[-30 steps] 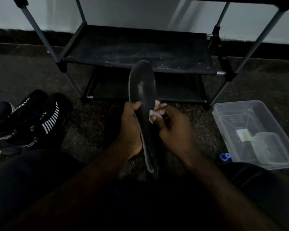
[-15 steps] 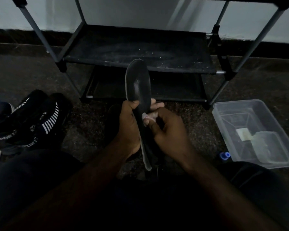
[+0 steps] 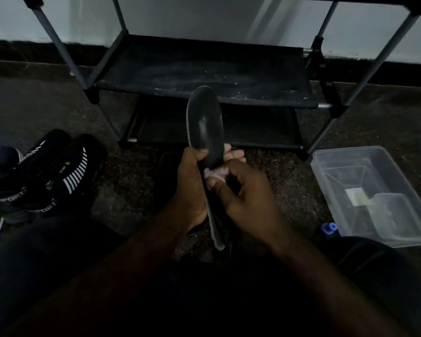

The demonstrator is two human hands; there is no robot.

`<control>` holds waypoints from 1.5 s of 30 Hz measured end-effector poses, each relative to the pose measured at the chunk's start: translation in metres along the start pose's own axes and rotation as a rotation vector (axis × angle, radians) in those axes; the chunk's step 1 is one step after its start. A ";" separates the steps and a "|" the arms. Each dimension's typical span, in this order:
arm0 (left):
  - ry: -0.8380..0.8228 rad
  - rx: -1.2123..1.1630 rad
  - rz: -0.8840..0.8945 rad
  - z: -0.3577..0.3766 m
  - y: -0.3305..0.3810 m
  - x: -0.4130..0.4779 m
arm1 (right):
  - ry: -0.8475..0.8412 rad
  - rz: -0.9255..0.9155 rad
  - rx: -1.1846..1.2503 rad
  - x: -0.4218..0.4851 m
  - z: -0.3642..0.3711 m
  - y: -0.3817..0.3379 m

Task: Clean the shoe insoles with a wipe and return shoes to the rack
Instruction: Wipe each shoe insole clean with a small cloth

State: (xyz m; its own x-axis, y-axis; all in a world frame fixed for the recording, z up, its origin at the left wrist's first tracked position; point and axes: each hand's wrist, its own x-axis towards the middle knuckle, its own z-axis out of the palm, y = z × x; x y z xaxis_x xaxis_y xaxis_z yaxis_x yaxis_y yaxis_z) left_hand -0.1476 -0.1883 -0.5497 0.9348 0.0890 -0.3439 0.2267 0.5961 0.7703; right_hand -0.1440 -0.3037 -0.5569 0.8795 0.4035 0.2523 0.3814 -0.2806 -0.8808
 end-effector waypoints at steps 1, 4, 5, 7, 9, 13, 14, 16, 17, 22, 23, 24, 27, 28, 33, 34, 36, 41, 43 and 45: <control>0.011 0.003 -0.005 -0.001 0.001 0.000 | -0.037 -0.034 0.001 -0.003 0.001 -0.003; 0.018 0.006 -0.020 0.001 0.001 0.001 | -0.018 -0.035 -0.024 -0.001 -0.003 0.001; 0.015 0.007 -0.026 0.003 0.001 0.001 | 0.028 -0.006 -0.044 0.003 -0.005 0.005; 0.010 0.024 0.001 0.006 -0.001 0.000 | 0.140 0.068 -0.091 0.012 -0.009 0.015; 0.012 0.033 0.029 0.007 -0.002 -0.001 | 0.202 0.115 -0.109 0.015 -0.011 0.018; 0.029 -0.006 -0.035 0.003 0.000 -0.002 | 0.005 0.055 0.039 0.003 -0.002 0.003; 0.037 -0.007 -0.044 0.001 0.000 -0.001 | -0.048 0.026 0.059 -0.001 0.000 -0.001; 0.025 0.016 -0.049 -0.001 -0.001 -0.001 | -0.065 0.008 0.050 -0.003 0.001 -0.002; 0.007 0.025 -0.049 0.001 -0.001 -0.002 | -0.022 0.024 0.022 -0.001 0.000 0.002; -0.027 0.043 0.014 0.007 -0.007 -0.003 | 0.224 0.147 -0.057 0.014 -0.013 0.017; -0.017 0.033 0.001 0.007 -0.006 -0.003 | 0.188 0.144 -0.031 0.013 -0.011 0.015; -0.003 0.029 -0.018 0.005 -0.004 -0.003 | 0.124 0.125 0.003 0.010 -0.008 0.011; 0.022 0.021 -0.052 0.000 -0.001 -0.002 | -0.053 0.044 0.046 -0.001 0.004 0.004; 0.034 0.027 -0.048 0.000 0.000 -0.002 | -0.069 0.037 0.028 -0.003 0.006 0.004; 0.007 0.068 -0.035 0.010 0.000 -0.005 | 0.193 0.100 -0.109 0.009 -0.010 0.013; 0.002 0.073 -0.024 0.011 0.000 -0.006 | 0.229 0.117 -0.126 0.012 -0.012 0.014; 0.018 0.080 -0.009 0.012 0.002 -0.007 | 0.194 0.140 -0.119 0.012 -0.011 0.013; 0.092 -0.018 -0.009 0.006 0.013 -0.001 | -0.073 0.030 0.004 -0.004 0.006 -0.003; 0.093 -0.029 -0.005 0.006 0.014 -0.001 | -0.046 0.024 -0.022 -0.004 0.007 -0.001; 0.068 0.009 0.000 0.011 0.010 -0.004 | 0.038 0.081 -0.062 0.002 0.004 0.007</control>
State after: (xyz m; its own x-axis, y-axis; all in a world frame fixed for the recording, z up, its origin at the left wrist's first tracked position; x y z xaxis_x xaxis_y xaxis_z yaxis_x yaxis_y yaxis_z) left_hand -0.1459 -0.1910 -0.5347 0.9142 0.1432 -0.3790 0.2292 0.5887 0.7752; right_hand -0.1412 -0.3014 -0.5643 0.9178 0.3443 0.1978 0.3248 -0.3646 -0.8727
